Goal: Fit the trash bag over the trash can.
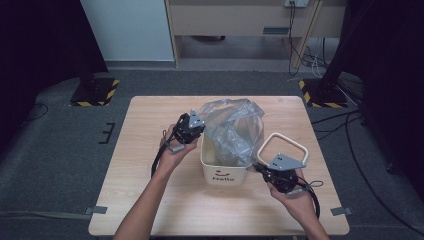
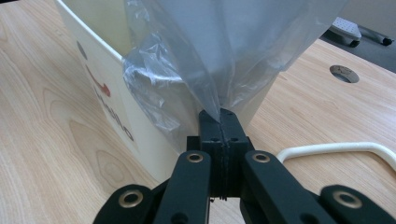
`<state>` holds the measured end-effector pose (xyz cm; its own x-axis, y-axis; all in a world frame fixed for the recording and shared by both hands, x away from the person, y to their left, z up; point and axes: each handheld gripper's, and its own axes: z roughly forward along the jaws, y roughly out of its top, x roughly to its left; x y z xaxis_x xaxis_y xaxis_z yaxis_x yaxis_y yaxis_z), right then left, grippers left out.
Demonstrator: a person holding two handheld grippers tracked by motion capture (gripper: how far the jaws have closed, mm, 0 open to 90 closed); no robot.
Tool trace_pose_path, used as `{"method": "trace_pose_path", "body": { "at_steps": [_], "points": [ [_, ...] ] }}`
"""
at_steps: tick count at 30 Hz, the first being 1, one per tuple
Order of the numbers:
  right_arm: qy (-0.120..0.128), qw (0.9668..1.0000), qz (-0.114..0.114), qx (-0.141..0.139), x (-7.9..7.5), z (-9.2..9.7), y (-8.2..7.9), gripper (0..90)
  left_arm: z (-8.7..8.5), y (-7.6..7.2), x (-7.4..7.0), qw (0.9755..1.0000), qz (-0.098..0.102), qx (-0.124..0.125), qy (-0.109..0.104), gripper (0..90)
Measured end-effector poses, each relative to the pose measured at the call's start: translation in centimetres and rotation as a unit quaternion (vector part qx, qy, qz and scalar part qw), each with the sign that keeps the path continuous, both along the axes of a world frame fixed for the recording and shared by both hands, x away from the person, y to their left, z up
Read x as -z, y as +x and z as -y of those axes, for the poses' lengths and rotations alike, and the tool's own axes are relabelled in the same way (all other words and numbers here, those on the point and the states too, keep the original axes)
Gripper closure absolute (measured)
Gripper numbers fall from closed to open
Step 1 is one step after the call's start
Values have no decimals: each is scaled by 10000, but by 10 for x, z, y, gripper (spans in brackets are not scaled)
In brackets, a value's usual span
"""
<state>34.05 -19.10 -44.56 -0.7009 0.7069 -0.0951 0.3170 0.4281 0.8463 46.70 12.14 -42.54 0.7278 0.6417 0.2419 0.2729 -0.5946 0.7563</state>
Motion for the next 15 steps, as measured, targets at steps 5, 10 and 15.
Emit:
{"method": "trace_pose_path", "body": {
  "at_steps": [5,10,15],
  "points": [
    [-55,10000,19,78,0,4,2,900,-1,-10,-2,9995,-1,182,268,900],
    [-62,9998,-9,173,0,11,6,900,-2,-13,-4,9991,80,189,384,900],
    [-68,9998,18,205,-1,13,1,900,-4,-6,-1,9998,164,24,110,900]
  ]
}}
